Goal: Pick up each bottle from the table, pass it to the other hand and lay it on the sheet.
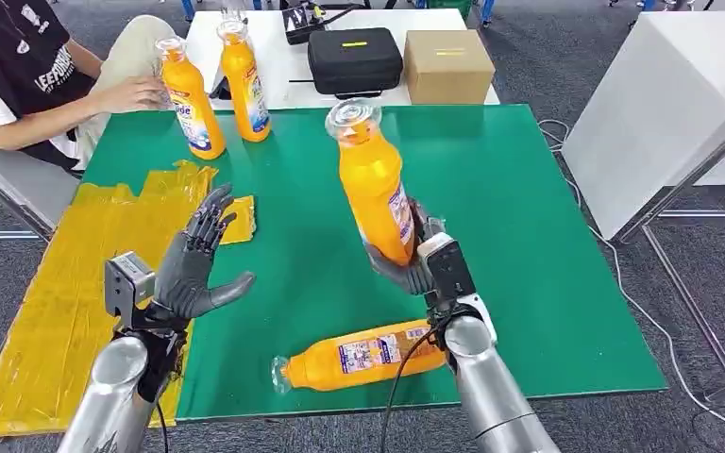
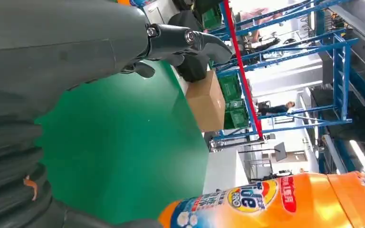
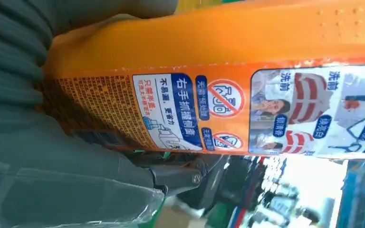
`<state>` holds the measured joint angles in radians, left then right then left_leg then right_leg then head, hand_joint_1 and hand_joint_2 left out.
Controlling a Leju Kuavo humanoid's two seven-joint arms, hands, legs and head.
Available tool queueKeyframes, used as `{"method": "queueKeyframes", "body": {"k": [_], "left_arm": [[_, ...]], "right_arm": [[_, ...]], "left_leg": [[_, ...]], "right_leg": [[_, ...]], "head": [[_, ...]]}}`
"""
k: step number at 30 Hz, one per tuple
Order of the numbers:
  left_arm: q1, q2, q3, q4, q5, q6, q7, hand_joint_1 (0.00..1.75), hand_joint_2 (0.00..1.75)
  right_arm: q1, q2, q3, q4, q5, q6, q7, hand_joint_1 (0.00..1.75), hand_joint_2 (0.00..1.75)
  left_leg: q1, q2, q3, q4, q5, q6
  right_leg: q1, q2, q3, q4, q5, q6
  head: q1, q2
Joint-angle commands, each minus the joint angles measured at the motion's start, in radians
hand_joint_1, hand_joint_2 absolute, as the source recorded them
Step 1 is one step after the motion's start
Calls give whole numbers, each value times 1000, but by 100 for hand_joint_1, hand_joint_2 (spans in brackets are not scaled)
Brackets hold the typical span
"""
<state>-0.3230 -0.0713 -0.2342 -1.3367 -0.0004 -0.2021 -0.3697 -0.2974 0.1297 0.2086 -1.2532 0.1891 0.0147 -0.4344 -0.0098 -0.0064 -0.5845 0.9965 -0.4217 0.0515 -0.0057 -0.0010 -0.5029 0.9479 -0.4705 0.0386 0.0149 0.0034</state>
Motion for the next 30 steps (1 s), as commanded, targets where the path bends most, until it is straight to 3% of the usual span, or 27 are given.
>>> {"method": "queueKeyframes", "body": {"k": [1, 22, 30], "left_arm": [[-129, -10, -19, 95, 43, -73, 44, 0, 175], [-154, -37, -57, 65, 181, -88, 135, 0, 175], [-140, -34, -107, 35, 173, -84, 169, 0, 175]], "right_arm": [[-59, 29, 135, 149, 21, 219, -43, 175, 175], [-70, 62, 144, 207, 84, 221, -54, 175, 175], [-48, 60, 134, 144, 111, 177, -22, 175, 175]], "left_leg": [[1, 2, 2, 0, -1, -4], [1, 0, 1, 0, 0, -3], [1, -1, 1, 1, -1, -3]], "right_leg": [[1, 2, 2, 0, -1, -2], [1, 0, 2, 0, -1, -1], [1, -1, 2, 0, -1, -1]], "head": [[0, 0], [0, 0], [0, 0]]}}
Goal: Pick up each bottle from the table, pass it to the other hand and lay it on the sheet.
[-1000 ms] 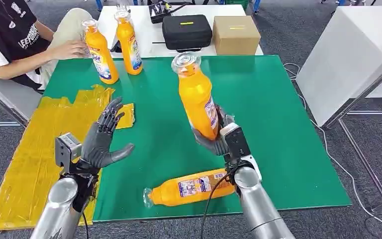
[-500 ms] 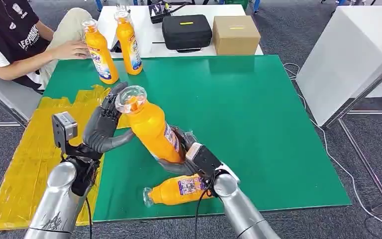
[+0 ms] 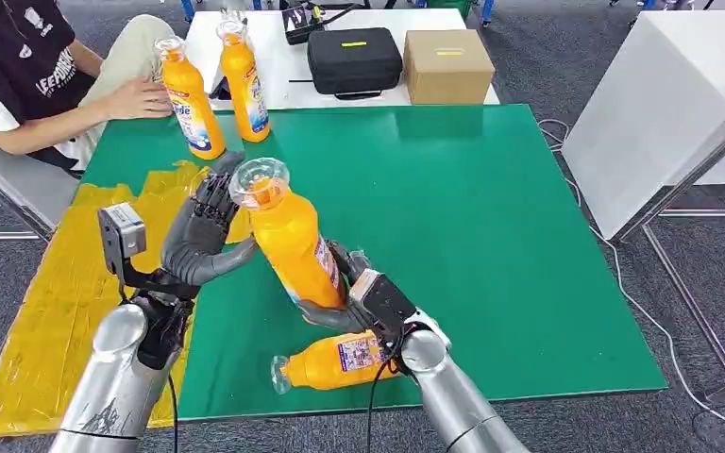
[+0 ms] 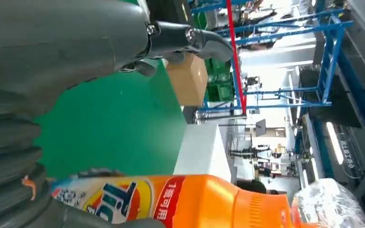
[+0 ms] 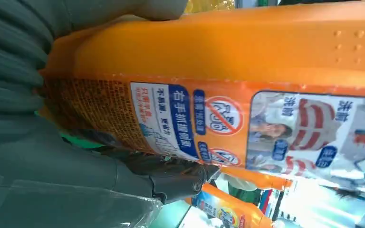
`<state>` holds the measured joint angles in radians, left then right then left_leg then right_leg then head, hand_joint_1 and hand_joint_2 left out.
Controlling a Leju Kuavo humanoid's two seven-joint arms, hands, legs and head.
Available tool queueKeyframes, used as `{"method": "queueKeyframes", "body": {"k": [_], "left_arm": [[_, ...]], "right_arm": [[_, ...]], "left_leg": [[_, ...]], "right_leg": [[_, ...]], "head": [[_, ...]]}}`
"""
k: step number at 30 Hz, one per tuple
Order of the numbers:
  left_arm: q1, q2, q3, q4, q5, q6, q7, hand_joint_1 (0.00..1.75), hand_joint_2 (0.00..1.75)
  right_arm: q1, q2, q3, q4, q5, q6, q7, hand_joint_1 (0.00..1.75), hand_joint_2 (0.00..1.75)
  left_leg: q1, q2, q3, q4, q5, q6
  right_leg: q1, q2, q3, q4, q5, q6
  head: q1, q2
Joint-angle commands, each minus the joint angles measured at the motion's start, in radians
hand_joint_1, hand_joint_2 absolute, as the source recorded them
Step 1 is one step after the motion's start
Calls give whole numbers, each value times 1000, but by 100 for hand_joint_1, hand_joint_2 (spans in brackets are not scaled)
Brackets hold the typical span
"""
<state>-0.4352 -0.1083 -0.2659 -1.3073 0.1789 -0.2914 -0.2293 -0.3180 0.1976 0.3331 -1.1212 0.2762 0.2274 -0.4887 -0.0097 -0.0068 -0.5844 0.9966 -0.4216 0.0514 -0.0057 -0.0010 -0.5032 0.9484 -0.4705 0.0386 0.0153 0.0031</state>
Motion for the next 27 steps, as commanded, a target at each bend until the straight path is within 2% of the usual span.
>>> {"method": "queueKeyframes", "body": {"k": [1, 4, 16, 18, 21, 23, 27], "left_arm": [[-22, 8, -77, -1, -9, 6, 32, 0, 175], [-1, 21, -78, -18, -21, 9, 37, 0, 175], [-1, 21, -77, -18, -22, 10, 38, 0, 175], [14, 28, -79, -34, -31, 12, 41, 0, 175], [33, 33, -91, -56, -48, 9, 42, 0, 175], [57, 29, -99, -80, -58, 4, 39, 0, 175], [107, 27, -137, -132, -106, -1, 19, 0, 175]], "right_arm": [[-26, -8, 0, 0, 21, -43, 35, 175, 175], [-25, -10, -39, -55, 21, -93, 51, 175, 175], [-23, -9, -49, -66, 21, -105, 59, 175, 175], [-24, -7, -81, -106, 49, -199, 62, 175, 175], [-21, -13, -116, -164, 52, -238, 82, 175, 175], [-9, -5, -133, -189, 106, -328, 90, 175, 175], [15, 4, -126, -187, 131, -395, 82, 175, 175]], "left_leg": [[1, 0, 2, 1, -1, -3], [0, 0, 3, 0, -2, -4], [1, 1, 3, 0, -2, -4], [0, 0, 1, 0, 0, -2], [0, 0, 1, 0, -1, -3], [0, 0, 1, 1, -1, -3], [0, 1, 3, -1, -1, -3]], "right_leg": [[1, 0, 2, 0, -1, -1], [0, 0, 3, 0, -2, -1], [0, 0, 3, 0, -1, -1], [0, 0, 1, 0, 0, -1], [0, 0, 1, 0, -1, -1], [0, -1, 2, 0, -1, -1], [0, 0, 3, -1, -1, -1]], "head": [[0, 0], [0, 0], [0, 0], [0, 0], [0, 0], [0, 0], [0, 0]]}}
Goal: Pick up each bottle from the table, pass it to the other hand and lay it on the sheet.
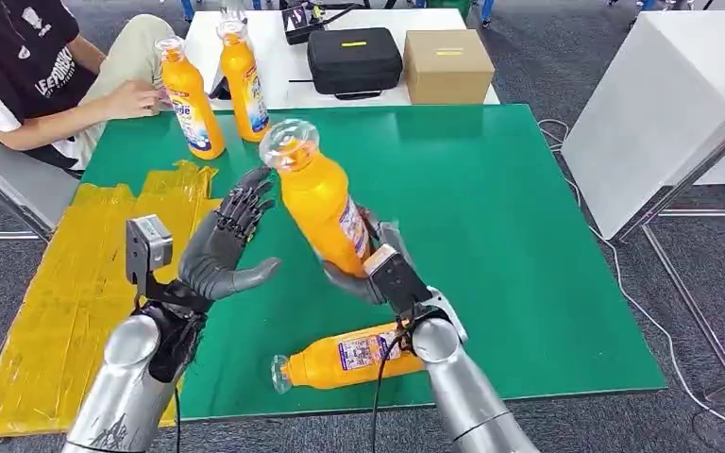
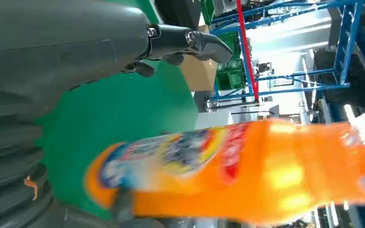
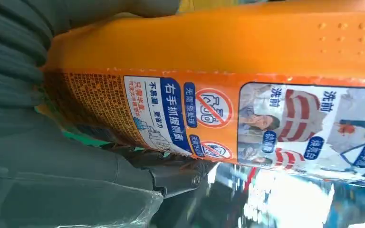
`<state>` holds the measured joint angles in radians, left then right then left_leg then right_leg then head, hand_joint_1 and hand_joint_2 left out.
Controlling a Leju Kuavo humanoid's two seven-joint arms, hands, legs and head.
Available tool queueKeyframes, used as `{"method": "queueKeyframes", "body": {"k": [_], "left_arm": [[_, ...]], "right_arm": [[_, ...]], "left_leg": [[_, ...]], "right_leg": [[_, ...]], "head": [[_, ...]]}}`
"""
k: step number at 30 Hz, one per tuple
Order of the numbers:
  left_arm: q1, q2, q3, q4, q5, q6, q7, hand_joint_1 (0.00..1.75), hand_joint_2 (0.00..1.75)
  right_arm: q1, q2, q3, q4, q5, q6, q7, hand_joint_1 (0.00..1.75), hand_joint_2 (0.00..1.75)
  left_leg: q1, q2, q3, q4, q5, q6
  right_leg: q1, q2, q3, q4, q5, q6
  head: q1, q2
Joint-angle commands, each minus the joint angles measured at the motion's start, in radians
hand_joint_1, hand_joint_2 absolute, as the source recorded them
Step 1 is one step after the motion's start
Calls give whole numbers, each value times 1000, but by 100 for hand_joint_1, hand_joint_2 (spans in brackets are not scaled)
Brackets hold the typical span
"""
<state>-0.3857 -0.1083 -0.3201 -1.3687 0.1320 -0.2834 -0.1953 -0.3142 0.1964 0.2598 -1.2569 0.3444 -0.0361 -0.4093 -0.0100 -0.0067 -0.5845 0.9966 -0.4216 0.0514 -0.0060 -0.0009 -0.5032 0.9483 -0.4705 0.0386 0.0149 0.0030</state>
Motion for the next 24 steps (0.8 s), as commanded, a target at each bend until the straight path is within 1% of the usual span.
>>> {"method": "queueKeyframes", "body": {"k": [1, 4, 6, 7, 8, 9, 13, 14, 15, 16, 17, 21, 24], "left_arm": [[68, 26, -94, -83, -75, -5, -17, 0, 175], [96, 26, -105, -106, -93, 12, -19, 0, 175], [118, 34, -100, -131, -93, 17, -19, 0, 175], [129, 38, -101, -142, -93, 16, -19, 0, 175], [141, 41, -103, -154, -93, 17, -21, 0, 175], [154, 43, -110, -166, -98, 21, -23, 0, 175], [190, 43, -155, -194, -156, 44, -34, 0, 175], [191, 41, -164, -195, -163, 49, -32, 0, 175], [188, 41, -169, -194, -163, 55, -30, 0, 175], [184, 43, -170, -192, -160, 60, -28, 0, 175], [179, 44, -169, -188, -156, 62, -27, 0, 175], [173, 46, -164, -183, -154, 63, -27, 0, 175], [173, 46, -164, -183, -154, 63, -27, 0, 175]], "right_arm": [[14, 7, -52, -45, 60, -133, 1, 175, 175], [10, 12, -24, -19, 68, -132, -2, 175, 175], [-5, 17, 15, 15, 87, -129, 4, 175, 175], [-12, 19, 35, 33, 99, -128, 8, 175, 175], [-18, 23, 55, 50, 111, -126, 10, 175, 175], [-28, 29, 78, 74, 128, -127, 12, 175, 175], [-50, 47, 130, 128, 143, -119, 10, 175, 175], [-57, 49, 143, 142, 145, -116, 11, 175, 175], [-63, 48, 157, 153, 143, -112, 11, 175, 175], [-67, 46, 176, 162, 143, -106, 11, 175, 175], [-73, 42, 195, 171, 146, -96, 12, 175, 175], [-73, 43, 200, 175, 144, -95, 12, 175, 175], [-73, 43, 200, 175, 144, -95, 12, 175, 175]], "left_leg": [[1, 0, 2, -1, -1, -3], [1, 1, 4, -1, -2, -4], [0, 2, 2, -1, -1, -2], [1, 3, 4, -1, -2, -4], [0, 3, 2, -1, -1, -3], [1, 5, 4, -1, -2, -4], [1, 4, 2, -1, -1, -2], [1, 6, 4, -2, -2, -4], [1, 3, 2, -1, -1, -3], [1, 4, 4, -1, -2, -4], [1, 3, 3, -1, -1, -3], [1, 3, 3, -1, -2, -3], [1, 1, 1, -1, -1, -2]], "right_leg": [[0, 0, 3, -1, -1, -1], [1, 0, 4, -1, -1, -1], [0, 2, 1, -1, 0, -1], [1, 2, 3, -1, -1, -1], [0, 2, 2, -1, 0, -1], [1, 5, 2, -1, 0, -2], [1, 3, 1, -1, 0, -1], [1, 5, 3, -1, -1, -1], [1, 3, 1, 0, 0, -1], [1, 4, 2, -1, -1, -1], [1, 2, 2, 0, -1, -1], [1, 3, 3, -1, 0, -1], [1, 1, 1, 0, 0, -1]], "head": [[0, 0], [0, 0], [0, 0], [0, 0], [0, 0], [0, 0], [0, 0], [0, 0], [0, 0], [0, 0], [0, 0], [0, 0], [0, 0]]}}
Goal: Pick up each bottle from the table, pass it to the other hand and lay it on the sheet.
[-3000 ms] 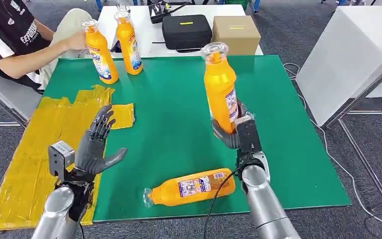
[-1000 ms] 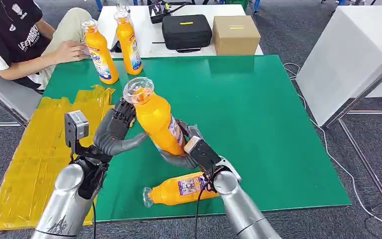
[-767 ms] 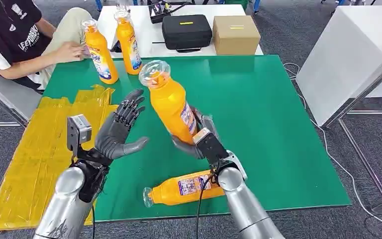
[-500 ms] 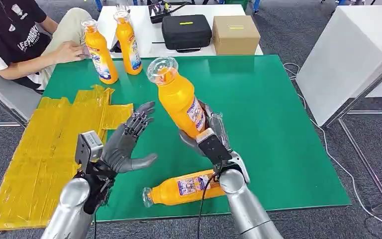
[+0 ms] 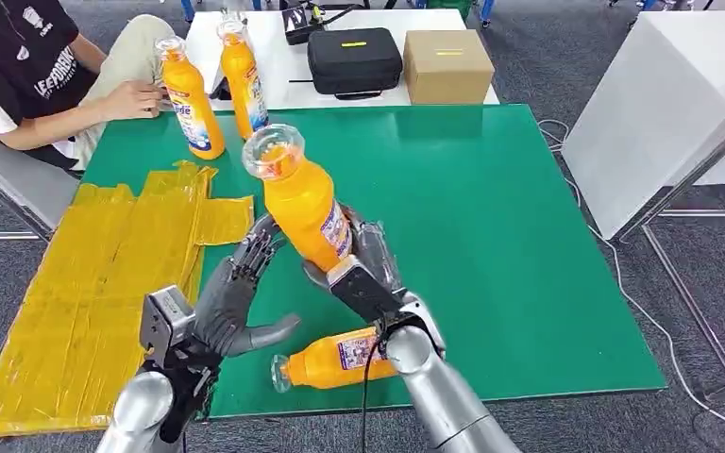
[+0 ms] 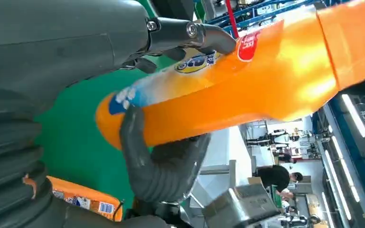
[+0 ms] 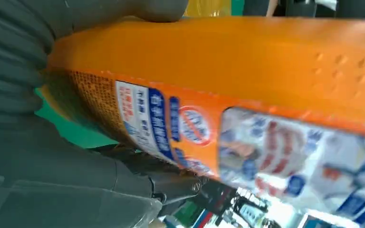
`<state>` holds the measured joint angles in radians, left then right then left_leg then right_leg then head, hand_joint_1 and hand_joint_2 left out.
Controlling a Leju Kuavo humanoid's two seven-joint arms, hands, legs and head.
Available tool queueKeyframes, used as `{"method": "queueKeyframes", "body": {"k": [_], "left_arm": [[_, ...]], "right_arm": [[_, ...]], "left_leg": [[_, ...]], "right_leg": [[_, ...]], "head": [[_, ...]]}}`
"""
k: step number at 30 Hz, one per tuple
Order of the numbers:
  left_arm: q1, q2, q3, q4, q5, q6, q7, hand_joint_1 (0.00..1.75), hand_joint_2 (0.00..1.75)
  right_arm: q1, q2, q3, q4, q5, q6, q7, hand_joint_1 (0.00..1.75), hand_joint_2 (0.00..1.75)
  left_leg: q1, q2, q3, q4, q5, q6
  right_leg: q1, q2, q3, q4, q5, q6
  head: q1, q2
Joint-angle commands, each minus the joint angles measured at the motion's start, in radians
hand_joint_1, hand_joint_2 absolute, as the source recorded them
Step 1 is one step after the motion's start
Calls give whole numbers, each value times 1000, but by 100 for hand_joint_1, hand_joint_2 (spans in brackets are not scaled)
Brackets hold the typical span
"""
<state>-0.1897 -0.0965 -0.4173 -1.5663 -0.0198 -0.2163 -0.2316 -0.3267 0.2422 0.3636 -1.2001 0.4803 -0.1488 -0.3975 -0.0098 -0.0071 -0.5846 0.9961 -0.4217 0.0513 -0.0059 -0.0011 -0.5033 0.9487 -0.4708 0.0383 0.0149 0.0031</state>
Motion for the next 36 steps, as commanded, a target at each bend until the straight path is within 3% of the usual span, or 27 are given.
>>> {"method": "queueKeyframes", "body": {"k": [1, 6, 19, 28, 36], "left_arm": [[-22, 34, -67, 15, -2, -4, 10, 0, 175], [-37, 29, -37, 30, 32, -10, 5, 0, 175], [-176, 31, 97, 134, 125, -9, 38, 0, 175], [-264, 15, 70, 229, 80, -13, 66, 0, 175], [-263, 6, 56, 247, 98, -29, 63, 0, 175]], "right_arm": [[-61, -5, 94, 118, 7, 18, -1, 175, 175], [-63, -28, 187, 141, 32, 101, -5, 175, 175], [-18, -57, 306, 114, 110, 142, 29, 175, 175], [-15, -79, 412, 120, 174, 175, 36, 175, 175], [-24, -78, 404, 84, 181, 163, 48, 175, 175]], "left_leg": [[1, 2, 3, 0, -1, -3], [1, 2, 3, 0, -1, -4], [2, -1, 1, 0, 0, -2], [2, -2, 1, 0, 0, -2], [2, -2, 2, 1, -1, -4]], "right_leg": [[1, 2, 3, -1, -1, -1], [1, 2, 3, -1, -1, -1], [1, -1, 1, -1, 0, -1], [1, -3, 2, -1, -1, -1], [1, -4, 2, -1, -2, -1]], "head": [[0, 0], [0, 0], [0, 0], [0, 0], [0, 0]]}}
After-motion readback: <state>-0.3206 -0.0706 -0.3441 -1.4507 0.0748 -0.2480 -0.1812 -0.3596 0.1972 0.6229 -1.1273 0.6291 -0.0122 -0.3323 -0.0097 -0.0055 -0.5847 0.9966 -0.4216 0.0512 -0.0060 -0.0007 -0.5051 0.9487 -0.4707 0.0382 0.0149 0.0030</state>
